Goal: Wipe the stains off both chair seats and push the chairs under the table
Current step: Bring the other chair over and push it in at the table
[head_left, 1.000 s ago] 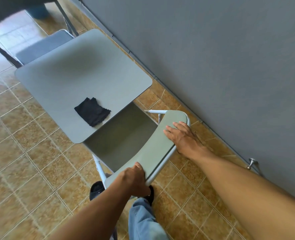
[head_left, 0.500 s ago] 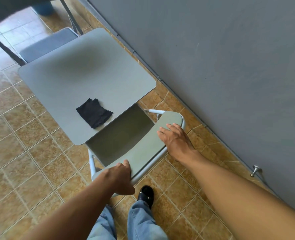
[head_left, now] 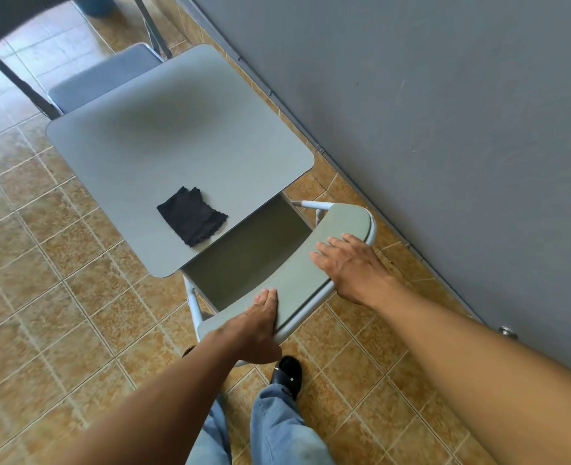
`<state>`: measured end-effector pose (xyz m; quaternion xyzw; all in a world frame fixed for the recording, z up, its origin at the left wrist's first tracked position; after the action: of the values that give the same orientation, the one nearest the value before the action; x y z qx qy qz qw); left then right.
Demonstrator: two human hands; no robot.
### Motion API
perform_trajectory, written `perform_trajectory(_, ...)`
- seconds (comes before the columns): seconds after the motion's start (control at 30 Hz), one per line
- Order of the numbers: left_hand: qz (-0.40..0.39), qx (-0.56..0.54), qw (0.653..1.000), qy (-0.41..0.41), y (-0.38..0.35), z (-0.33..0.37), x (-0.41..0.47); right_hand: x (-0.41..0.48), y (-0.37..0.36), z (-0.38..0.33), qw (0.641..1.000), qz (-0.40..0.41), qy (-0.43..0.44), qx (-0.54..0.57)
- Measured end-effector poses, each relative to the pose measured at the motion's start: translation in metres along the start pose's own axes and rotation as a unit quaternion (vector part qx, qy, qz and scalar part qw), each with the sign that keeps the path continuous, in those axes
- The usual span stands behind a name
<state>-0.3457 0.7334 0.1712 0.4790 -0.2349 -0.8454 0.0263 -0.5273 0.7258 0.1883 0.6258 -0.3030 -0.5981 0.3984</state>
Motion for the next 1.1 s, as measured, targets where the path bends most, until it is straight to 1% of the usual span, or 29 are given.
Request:
perform_trajectory(0.2,-0.001,-0.007,1.0,0.009,0.0,0.003,0.001,-0.002,-0.001,-0.004,0.999,0.019,-0.041,0.015)
perform_trajectory(0.4,0.001,0.002,1.0,0.015,0.003,0.012,0.005,0.0,0.002,0.008,0.999,0.025,-0.039,0.02)
perform_trajectory(0.63,-0.005,0.021,1.0,0.006,0.0,0.011,0.004,-0.007,-0.002,0.002,0.998,0.014,-0.058,0.024)
perform_trajectory(0.9,0.004,0.017,1.0,0.0,-0.003,0.007,0.0,-0.009,-0.003,-0.004,0.997,0.012,-0.077,0.029)
perform_trajectory(1.1,-0.001,0.024,1.0,0.001,0.002,0.006,-0.001,-0.008,0.002,-0.005,0.997,0.004,-0.073,0.021)
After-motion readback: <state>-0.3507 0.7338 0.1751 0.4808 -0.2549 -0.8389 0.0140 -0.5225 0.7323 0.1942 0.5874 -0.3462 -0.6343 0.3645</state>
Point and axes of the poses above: each hand's wrist, its own x-axis towards the middle knuckle, its own y-axis out of the back of the hand, z = x × y, the point moved 5 cm from there along x, towards the middle knuckle, and after that the axes turned 2 degrees about x, right-handed, at the moved point
